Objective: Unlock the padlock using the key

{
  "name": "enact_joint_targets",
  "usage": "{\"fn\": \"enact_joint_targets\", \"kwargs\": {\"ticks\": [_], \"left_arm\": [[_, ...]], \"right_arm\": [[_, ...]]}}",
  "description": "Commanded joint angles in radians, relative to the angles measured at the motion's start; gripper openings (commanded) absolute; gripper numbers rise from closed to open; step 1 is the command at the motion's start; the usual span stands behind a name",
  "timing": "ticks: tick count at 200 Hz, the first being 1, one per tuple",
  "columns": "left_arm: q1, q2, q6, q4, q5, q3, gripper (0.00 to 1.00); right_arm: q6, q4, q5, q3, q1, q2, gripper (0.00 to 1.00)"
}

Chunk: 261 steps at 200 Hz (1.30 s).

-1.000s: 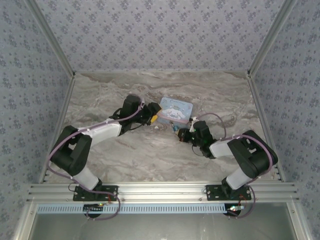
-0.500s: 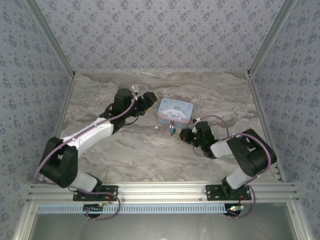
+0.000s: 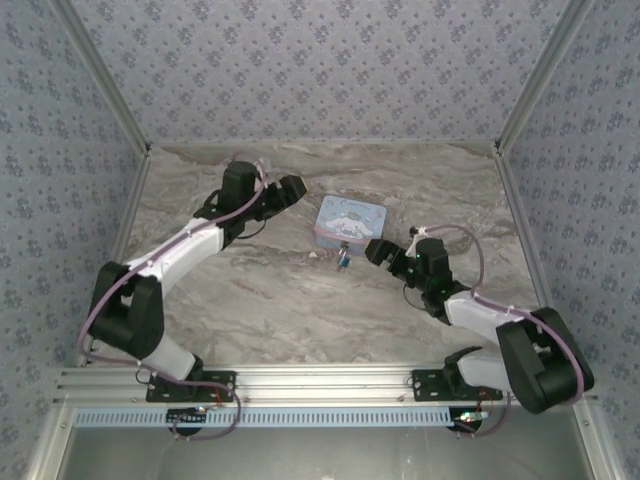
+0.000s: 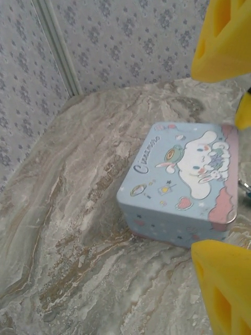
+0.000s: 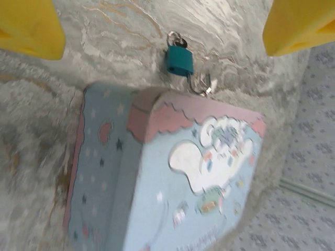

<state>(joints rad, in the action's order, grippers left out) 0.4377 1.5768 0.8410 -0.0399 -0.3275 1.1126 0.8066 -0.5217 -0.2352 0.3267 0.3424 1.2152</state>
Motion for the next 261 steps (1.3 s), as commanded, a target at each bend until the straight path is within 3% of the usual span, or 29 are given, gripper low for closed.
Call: {"fn": "enact_joint_targets", "kwargs": {"ticks": [1,34,72,138,207,261], "left_arm": [[-0.005,0.095,-0.107,0.049,-0.100,0.093,0.79],[-0.004,0.220,-0.122,0.072,-0.144,0.172,0.80],[0.012,0.332,-0.115,0.094,-0.233,0.227,0.79],[0.051,0.462,-0.111,0.141,-0.364,0.300,0.73],[0.091,0.376,-0.072,0.098,-0.335,0.182,0.71],[0.090,0.292,-0.034,0.055,-0.279,0.063,0.71]], "right_arm": [[-0.021,0.093,-0.052,0.031,-0.062,-0.024,1.00],[-0.022,0.107,-0.149,0.110,-0.121,0.053,1.00],[-0.023,0.081,-0.233,0.222,-0.123,0.223,1.00],[-0.137,0.205,-0.300,0.409,-0.121,0.396,1.00],[-0.230,0.241,-0.411,0.563,-0.097,0.545,0.99],[-0.288,0.271,-0.357,0.580,-0.143,0.517,1.00]]}}
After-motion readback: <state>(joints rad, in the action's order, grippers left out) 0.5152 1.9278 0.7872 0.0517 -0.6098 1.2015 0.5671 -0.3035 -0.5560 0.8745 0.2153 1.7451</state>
